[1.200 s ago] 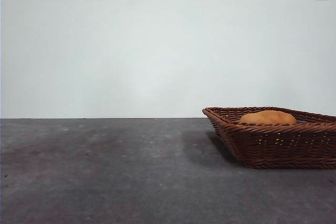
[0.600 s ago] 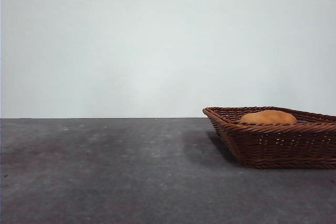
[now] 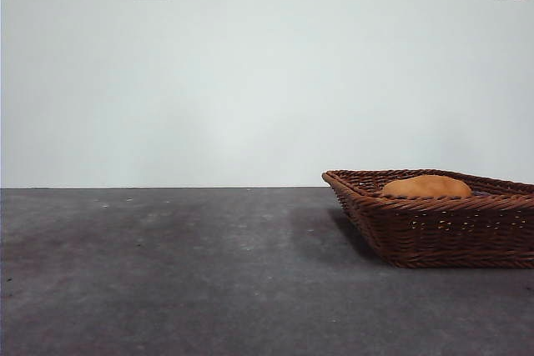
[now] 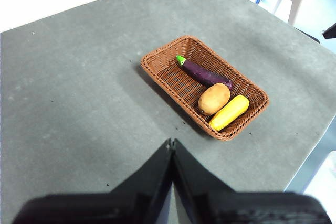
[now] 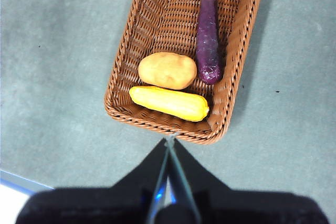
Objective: Help me put the vegetables on the table into the basket
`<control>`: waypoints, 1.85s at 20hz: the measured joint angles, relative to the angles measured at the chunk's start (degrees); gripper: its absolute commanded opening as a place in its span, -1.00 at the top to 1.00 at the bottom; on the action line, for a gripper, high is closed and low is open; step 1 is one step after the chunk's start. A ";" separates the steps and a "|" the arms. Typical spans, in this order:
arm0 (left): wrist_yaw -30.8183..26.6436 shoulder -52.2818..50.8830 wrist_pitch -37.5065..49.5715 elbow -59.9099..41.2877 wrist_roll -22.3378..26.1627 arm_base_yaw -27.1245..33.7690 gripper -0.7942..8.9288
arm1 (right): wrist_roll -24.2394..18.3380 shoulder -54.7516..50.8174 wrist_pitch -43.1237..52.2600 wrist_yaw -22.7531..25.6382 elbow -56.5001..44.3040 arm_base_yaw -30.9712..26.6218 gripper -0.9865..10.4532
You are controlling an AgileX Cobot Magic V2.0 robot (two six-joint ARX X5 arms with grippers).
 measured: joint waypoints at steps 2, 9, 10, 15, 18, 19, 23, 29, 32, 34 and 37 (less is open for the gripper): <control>0.00 0.02 0.04 0.00 0.50 0.00 0.85 | 0.00 0.00 0.00 0.00 0.00 0.00 0.83; -8.28 -1.73 10.38 -0.55 8.87 7.02 0.85 | 0.00 0.00 0.00 0.00 0.00 0.00 0.83; -7.67 -3.54 12.57 -1.75 9.94 9.11 0.85 | 0.00 0.00 0.00 0.02 0.00 0.00 0.83; -4.26 -18.16 31.85 -19.23 12.22 16.85 0.85 | 0.00 0.00 0.00 0.02 0.00 0.00 0.83; -4.44 -25.86 43.04 -35.67 12.39 19.96 0.85 | 0.00 0.00 0.00 0.00 0.00 0.00 0.83; -4.42 -28.00 45.16 -40.70 12.37 20.33 0.85 | 0.00 0.00 0.00 0.02 0.00 0.00 0.83; -7.80 -37.66 53.44 -60.92 10.16 20.68 0.85 | 0.00 0.00 0.00 0.00 0.00 0.00 0.83; -12.87 -49.05 58.53 -80.76 3.17 20.72 0.85 | 0.00 0.00 0.00 0.02 0.00 0.00 0.83; -14.69 -53.22 58.64 -85.46 0.00 20.72 0.84 | 0.00 0.00 0.00 0.02 0.00 0.00 0.83; -14.99 -54.80 58.51 -87.69 -1.66 20.72 0.85 | 0.00 0.00 0.00 0.02 0.00 0.00 0.83; -15.06 -57.31 55.78 -89.33 -4.09 20.72 0.85 | 0.00 0.00 0.00 0.02 0.00 0.00 0.83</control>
